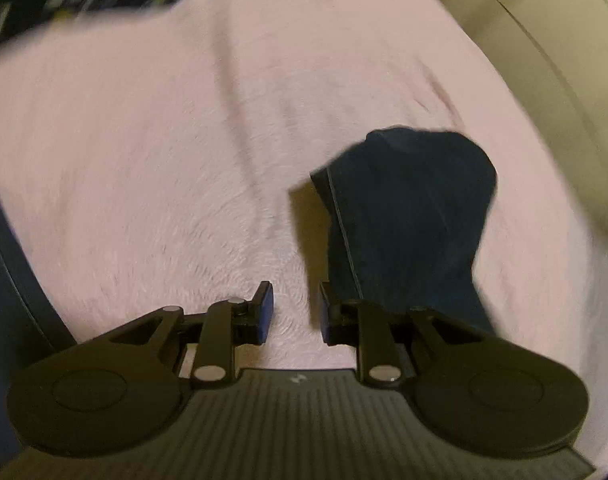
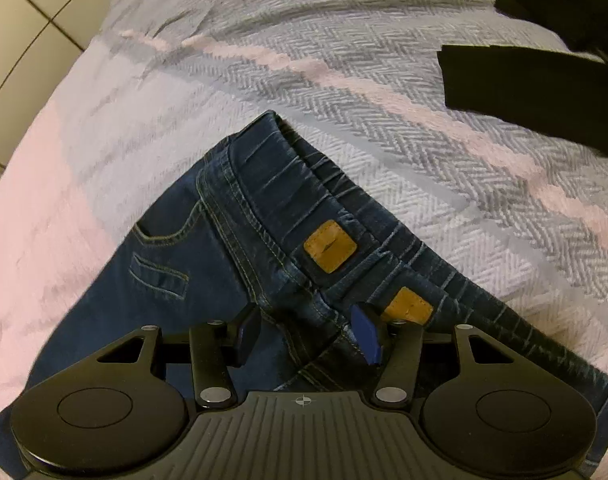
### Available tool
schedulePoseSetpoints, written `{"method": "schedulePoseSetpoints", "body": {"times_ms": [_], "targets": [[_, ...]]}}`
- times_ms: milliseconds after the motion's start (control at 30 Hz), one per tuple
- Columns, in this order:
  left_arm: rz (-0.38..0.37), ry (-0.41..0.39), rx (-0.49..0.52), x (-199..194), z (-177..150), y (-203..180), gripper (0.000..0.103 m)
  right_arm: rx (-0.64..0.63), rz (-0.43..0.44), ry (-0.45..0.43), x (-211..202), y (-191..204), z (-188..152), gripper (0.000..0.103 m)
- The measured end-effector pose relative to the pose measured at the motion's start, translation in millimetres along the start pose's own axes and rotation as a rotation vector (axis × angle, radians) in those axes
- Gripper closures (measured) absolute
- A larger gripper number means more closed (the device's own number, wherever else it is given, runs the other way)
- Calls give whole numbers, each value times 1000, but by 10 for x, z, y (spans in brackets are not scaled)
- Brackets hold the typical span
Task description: Fold clothes
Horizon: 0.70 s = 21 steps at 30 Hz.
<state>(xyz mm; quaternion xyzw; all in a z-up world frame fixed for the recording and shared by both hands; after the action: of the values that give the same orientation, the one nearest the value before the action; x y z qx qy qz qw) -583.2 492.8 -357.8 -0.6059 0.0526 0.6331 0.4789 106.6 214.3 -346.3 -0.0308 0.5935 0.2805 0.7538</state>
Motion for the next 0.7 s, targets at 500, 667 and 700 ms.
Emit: {"method": "schedulePoseSetpoints", "body": {"times_ms": [500,667,700], "targets": [[-187,-10,-383,914,594,177,71,-89,-85,-23,58,124,-71,41],[-306,-158,-148,542,755,-385,101,-91,-112,-22,73,153,-68,40],[-319,-208,-42,352,811,-541,101,-90,-117,-21,74,157,-66,40]]}}
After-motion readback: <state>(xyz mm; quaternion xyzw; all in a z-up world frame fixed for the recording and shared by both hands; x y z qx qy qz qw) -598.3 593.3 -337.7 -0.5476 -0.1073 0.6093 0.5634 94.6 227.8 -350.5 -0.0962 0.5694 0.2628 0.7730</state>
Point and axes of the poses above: each gripper's, at about its wrist camera, not at the fingertips, and x roughly the way its jaws point, y to its left, z to its top, the point moved 8 cm from there along x, roughly the way its jaws point, and after that the axes turned 3 degrees about -x, right-handed, at the moved point
